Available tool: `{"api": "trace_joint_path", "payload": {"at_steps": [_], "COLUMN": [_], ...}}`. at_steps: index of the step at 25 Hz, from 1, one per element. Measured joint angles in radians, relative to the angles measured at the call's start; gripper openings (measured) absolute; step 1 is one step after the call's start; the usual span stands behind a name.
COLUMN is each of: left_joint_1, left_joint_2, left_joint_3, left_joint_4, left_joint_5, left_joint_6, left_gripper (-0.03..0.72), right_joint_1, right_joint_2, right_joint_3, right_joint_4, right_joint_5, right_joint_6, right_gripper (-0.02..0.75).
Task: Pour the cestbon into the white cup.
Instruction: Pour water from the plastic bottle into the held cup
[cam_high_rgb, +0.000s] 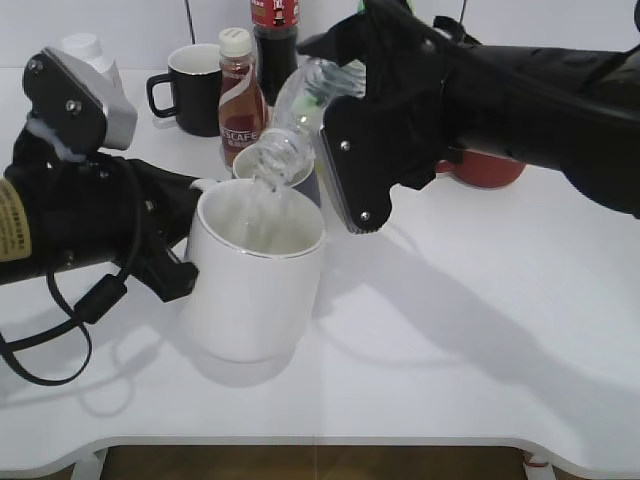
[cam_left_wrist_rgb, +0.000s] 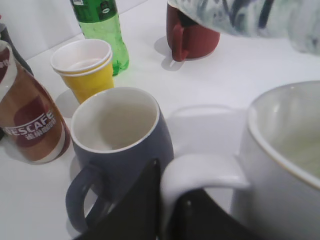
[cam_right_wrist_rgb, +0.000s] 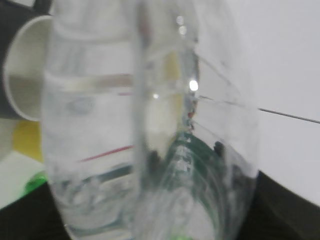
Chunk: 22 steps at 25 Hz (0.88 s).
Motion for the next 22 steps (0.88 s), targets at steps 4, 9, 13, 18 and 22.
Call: {"api": "trace_joint_path", "payload": {"at_steps": [4,9,13,18,22], "left_joint_1": [0.0,0.0,0.0,0.0,0.0], "left_joint_2": [0.0,0.0,0.0,0.0,0.0], "left_joint_3": [0.0,0.0,0.0,0.0,0.002], "left_joint_4": [0.0,0.0,0.0,0.001,0.001], "left_joint_5": [0.0,0.0,0.0,0.0,-0.022], "left_joint_6": [0.0,0.0,0.0,0.001,0.001], "left_gripper": [0.03,0.03,0.03,0.03,0.03], "right_joint_1": [-0.001,-0.001,-0.001,-0.001,-0.001], "right_joint_2": [0.0,0.0,0.0,0.0,0.0], "right_joint_3": [0.0,0.0,0.0,-0.002,-0.002], "right_joint_4": [0.009,0.038,0.073,0.144,0.16], "right_joint_5": [-0.073,-0.106,-0.11,-0.064,0.081], "right_joint_6": [-0.034,-0.074,-0.088,-0.081,0.054], "right_gripper": [0.486,0.486,0.486,0.486,0.486]}}
